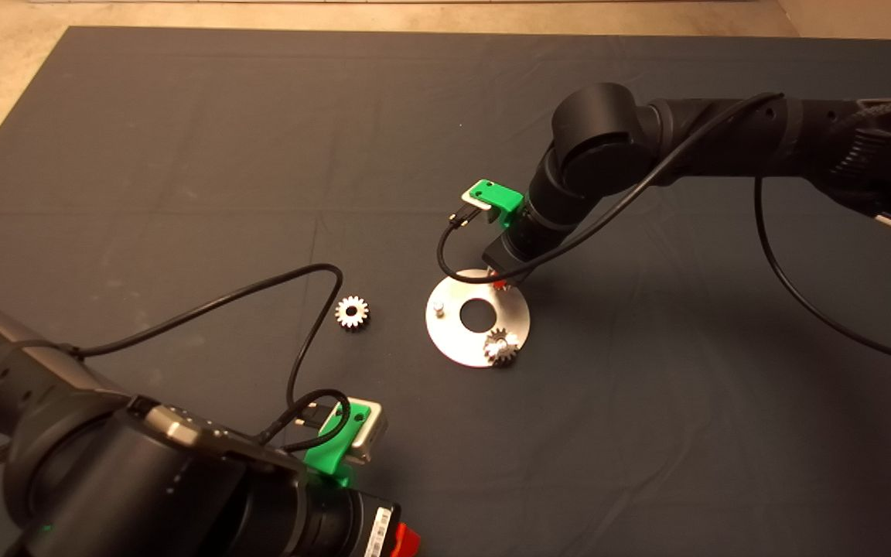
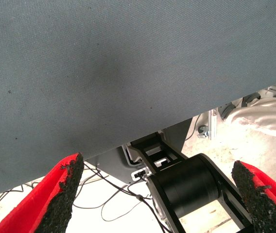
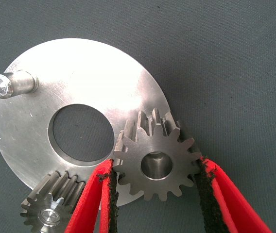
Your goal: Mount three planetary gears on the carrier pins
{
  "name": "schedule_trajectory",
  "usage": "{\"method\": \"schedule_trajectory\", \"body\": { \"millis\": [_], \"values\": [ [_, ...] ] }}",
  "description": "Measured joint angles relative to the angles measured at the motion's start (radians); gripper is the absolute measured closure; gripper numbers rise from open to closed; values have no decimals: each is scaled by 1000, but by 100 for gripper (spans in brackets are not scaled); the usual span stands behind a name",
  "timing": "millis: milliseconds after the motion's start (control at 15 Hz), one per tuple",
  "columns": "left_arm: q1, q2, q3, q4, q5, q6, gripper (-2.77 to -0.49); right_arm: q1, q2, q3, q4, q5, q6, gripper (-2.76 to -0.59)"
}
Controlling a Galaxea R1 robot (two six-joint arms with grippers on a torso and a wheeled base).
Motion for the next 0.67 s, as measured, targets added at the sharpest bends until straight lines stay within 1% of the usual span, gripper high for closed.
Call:
{"method": "schedule_trajectory", "body": {
  "millis": [533,667],
  "values": [
    [0,0,0,0,0,0,-217,-1,1,0,0,0,0,-89],
    [0,0,0,0,0,0,-217,-1,3,0,0,-3,0,-89]
  ]
}}
